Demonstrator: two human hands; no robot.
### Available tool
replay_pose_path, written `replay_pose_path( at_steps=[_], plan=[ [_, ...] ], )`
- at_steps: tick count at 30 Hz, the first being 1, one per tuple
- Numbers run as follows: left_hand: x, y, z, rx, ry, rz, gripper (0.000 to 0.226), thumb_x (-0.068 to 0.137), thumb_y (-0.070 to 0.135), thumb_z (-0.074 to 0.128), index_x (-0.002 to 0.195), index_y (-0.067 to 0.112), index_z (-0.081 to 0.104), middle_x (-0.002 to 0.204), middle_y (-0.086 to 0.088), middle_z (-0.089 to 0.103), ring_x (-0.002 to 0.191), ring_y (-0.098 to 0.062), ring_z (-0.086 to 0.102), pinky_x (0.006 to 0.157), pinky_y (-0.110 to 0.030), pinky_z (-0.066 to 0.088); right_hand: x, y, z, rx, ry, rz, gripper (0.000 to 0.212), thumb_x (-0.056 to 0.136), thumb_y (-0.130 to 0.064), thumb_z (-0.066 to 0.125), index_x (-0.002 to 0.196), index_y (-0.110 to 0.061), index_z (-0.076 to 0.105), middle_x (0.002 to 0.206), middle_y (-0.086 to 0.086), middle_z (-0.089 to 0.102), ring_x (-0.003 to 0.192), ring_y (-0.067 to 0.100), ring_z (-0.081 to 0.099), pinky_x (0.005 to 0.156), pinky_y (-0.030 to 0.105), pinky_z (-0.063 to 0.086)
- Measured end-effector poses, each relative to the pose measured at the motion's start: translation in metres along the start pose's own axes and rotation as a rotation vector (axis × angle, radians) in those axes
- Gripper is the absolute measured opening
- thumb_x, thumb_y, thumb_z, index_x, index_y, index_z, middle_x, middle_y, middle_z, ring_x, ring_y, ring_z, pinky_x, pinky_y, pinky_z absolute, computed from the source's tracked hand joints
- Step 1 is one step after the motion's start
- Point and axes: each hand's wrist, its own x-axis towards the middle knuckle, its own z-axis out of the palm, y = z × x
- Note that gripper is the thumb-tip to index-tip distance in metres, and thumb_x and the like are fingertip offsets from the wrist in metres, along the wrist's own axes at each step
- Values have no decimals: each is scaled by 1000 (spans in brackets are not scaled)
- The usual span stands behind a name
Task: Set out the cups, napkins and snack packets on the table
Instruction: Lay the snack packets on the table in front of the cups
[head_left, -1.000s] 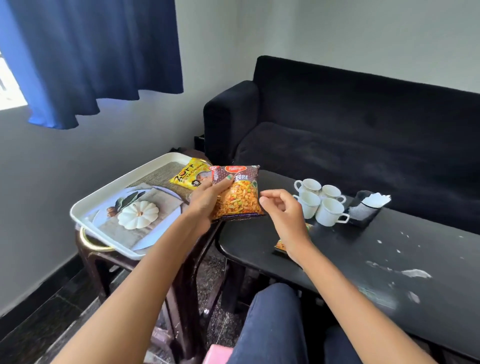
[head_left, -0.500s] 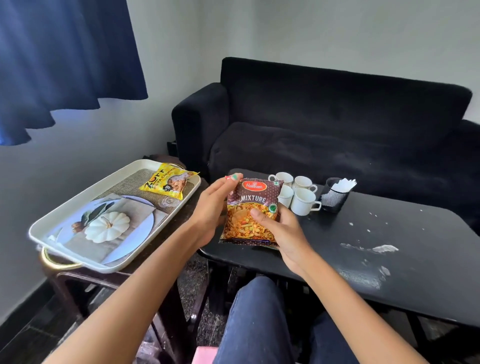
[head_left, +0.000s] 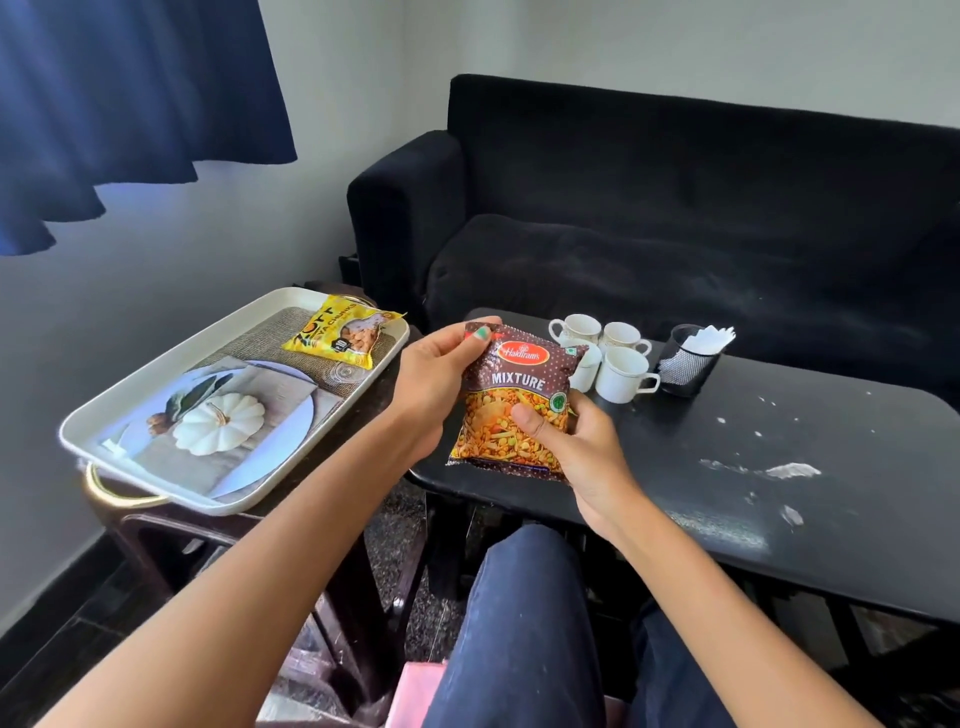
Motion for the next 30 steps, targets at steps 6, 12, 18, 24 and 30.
replay_pose_path(
  at_steps=[6,12,18,24,30],
  plan=[
    [-1,-8,-2,108,-267,-172,30,84,35,68,106,15,68,103,-7,74,94,-23,71,79,-35,58,10,-5,-5,-22,3,-24,46,69,-28,79,110,-19,63,104,0,73,96,15,70,87,36,56],
    [0,-10,-1,37,-208,-132,32,75,27,78,101,10,70,98,-9,75,89,-25,73,68,-29,59,13,-13,-6,83,-61,70,66,58,-35,81,118,-19,57,108,2,72,101,18,68,80,33,56],
    [4,-11,1,-108,-32,-120,43,76,27,77,113,9,66,104,-9,74,93,-24,72,75,-32,59,3,2,-5,338,-143,185,51,65,-18,75,112,-11,57,99,9,72,87,26,71,73,34,59],
    [3,-13,6,-170,-2,-122,56,67,30,81,115,7,65,105,-9,74,95,-24,71,84,-37,57,-2,15,21,323,-121,210,22,70,-12,73,89,-6,65,78,8,74,71,20,72,70,28,60],
    [5,-17,3,-155,60,-121,55,68,30,82,115,7,65,104,-10,73,95,-25,71,91,-43,55,0,18,25,274,-59,226,8,79,5,66,80,-1,62,65,6,73,59,17,71,57,22,58]
  ],
)
